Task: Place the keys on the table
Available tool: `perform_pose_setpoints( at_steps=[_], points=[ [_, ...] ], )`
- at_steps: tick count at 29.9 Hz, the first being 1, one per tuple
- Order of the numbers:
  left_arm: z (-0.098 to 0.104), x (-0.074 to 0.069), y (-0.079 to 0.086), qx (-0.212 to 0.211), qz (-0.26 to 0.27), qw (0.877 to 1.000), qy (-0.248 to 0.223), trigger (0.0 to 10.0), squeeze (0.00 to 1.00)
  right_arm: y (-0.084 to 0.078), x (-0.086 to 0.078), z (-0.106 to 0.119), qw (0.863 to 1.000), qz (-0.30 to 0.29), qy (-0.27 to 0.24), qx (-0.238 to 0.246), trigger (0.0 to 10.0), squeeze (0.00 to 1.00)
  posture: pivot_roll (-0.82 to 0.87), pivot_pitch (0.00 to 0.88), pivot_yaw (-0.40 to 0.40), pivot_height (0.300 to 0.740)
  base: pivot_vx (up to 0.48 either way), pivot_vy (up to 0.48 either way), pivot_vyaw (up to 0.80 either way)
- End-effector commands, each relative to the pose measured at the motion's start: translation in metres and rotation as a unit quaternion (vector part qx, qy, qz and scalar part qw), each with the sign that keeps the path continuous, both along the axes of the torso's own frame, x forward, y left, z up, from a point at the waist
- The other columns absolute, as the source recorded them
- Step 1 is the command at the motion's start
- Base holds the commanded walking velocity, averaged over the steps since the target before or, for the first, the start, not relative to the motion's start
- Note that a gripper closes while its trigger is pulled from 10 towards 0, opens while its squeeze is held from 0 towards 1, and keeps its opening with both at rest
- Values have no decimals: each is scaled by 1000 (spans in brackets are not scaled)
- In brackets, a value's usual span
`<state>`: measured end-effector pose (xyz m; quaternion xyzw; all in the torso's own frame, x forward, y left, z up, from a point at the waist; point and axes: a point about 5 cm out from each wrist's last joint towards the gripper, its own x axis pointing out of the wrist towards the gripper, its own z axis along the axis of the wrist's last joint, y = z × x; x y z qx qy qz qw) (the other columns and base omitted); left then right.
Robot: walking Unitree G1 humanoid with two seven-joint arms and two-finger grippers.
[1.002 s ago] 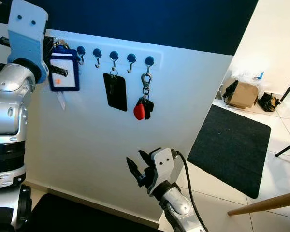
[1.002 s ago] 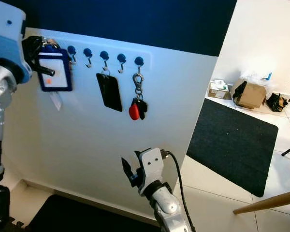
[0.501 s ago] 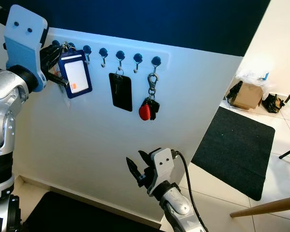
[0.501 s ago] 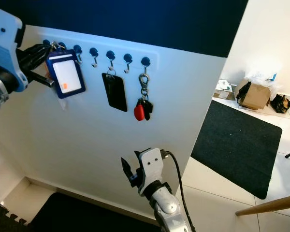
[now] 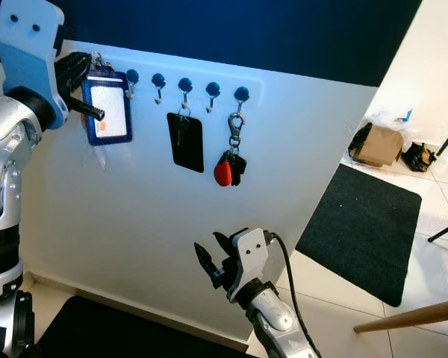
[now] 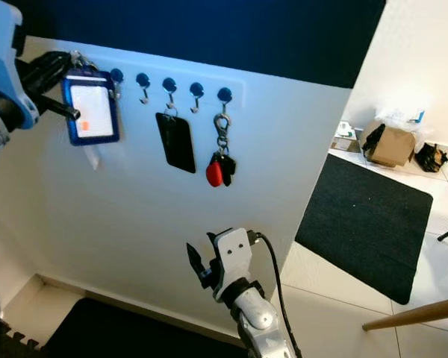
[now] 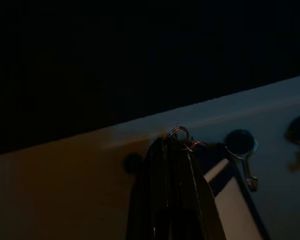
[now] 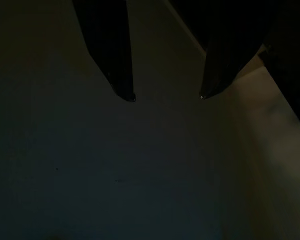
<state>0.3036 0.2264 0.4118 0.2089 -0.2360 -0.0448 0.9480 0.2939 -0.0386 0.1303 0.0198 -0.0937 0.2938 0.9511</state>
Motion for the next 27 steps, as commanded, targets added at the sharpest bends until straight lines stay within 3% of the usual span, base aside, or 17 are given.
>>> perform_pose_setpoints(
  at_steps=[1, 3, 12, 16, 23, 27],
  points=[
    [7, 0, -8, 4, -2, 1000, -26, 10000, 0, 5, -2, -4, 1000, 5, 12, 11, 10000, 0, 285, 164, -38, 740, 0, 0, 0],
    [-3, 12, -15, 21, 1, 1000, 4, 10000, 0, 6, -2, -3, 1000, 7, 11, 12, 10000, 0, 282, 165, -37, 740, 0, 0, 0],
    [-33, 26, -23, 84, -15, 993, 88, 10000, 0, 0, -2, -5, 1000, -3, 12, 10, 10000, 0, 267, 166, -27, 740, 0, 0, 0],
    [-31, 27, -22, 79, -10, 994, 81, 10000, 0, 0, -2, -5, 1000, -4, 12, 10, 10000, 0, 271, 166, -29, 740, 0, 0, 0],
    [-42, 30, -21, 113, -2, 989, 100, 10000, 0, 3, -1, -3, 1000, 0, 11, 11, 10000, 0, 277, 166, -35, 740, 0, 0, 0],
    [-41, 33, -21, 95, 14, 992, 86, 10000, 0, 3, -1, -3, 1000, 2, 11, 10, 10000, 0, 279, 166, -39, 740, 0, 0, 0]
  ],
)
